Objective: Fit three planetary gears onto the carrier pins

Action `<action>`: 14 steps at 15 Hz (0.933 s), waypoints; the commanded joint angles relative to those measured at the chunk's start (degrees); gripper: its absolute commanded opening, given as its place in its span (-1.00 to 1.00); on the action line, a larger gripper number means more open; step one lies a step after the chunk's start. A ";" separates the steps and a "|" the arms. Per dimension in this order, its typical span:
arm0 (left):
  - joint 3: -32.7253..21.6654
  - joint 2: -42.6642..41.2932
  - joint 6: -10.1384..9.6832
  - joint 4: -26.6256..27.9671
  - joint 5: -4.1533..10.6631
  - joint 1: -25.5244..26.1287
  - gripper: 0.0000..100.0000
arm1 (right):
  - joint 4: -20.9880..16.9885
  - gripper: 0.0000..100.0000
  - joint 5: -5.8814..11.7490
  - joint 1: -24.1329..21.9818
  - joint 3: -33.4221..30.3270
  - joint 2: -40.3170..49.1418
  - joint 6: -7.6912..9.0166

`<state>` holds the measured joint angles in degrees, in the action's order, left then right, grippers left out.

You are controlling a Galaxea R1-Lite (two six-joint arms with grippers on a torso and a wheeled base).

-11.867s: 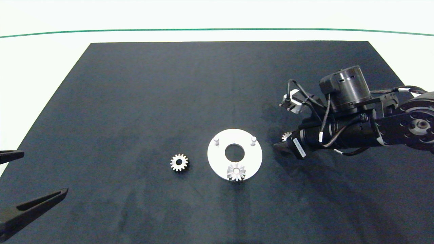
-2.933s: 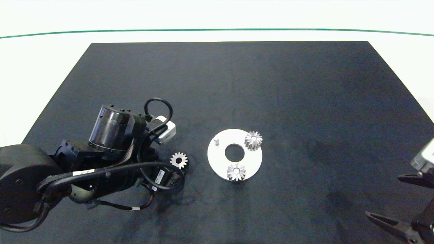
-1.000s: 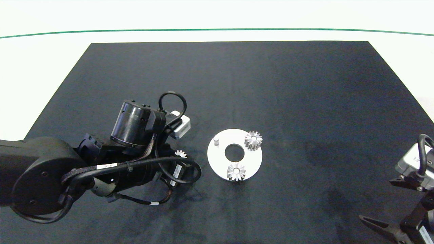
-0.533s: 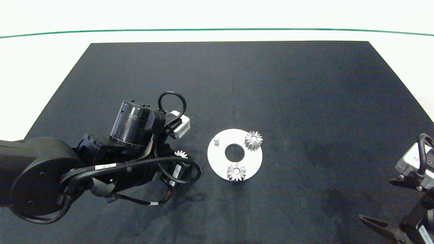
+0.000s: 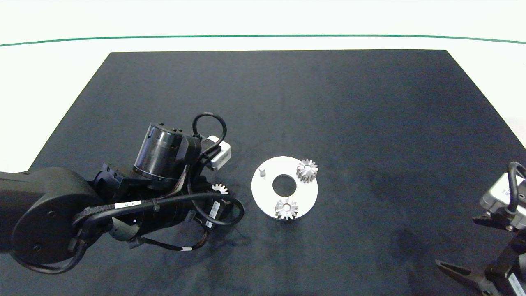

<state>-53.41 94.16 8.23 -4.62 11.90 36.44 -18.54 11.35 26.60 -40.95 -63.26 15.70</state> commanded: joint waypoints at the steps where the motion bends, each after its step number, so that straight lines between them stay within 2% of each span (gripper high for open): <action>1: 0.23 -0.21 0.12 0.14 0.06 0.04 -0.59 | -0.09 1.00 0.08 0.03 -0.01 0.24 0.12; 11: 0.67 -0.38 0.21 0.14 0.14 0.12 -1.00 | -0.09 1.00 0.08 0.03 -0.10 0.68 0.21; 14: 0.67 -0.38 0.21 0.23 0.06 0.12 -1.00 | -0.09 1.00 0.16 0.03 -0.10 0.77 0.21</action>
<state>-52.75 93.77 8.37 -4.40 11.87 36.55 -18.54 11.43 26.60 -41.03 -62.54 15.79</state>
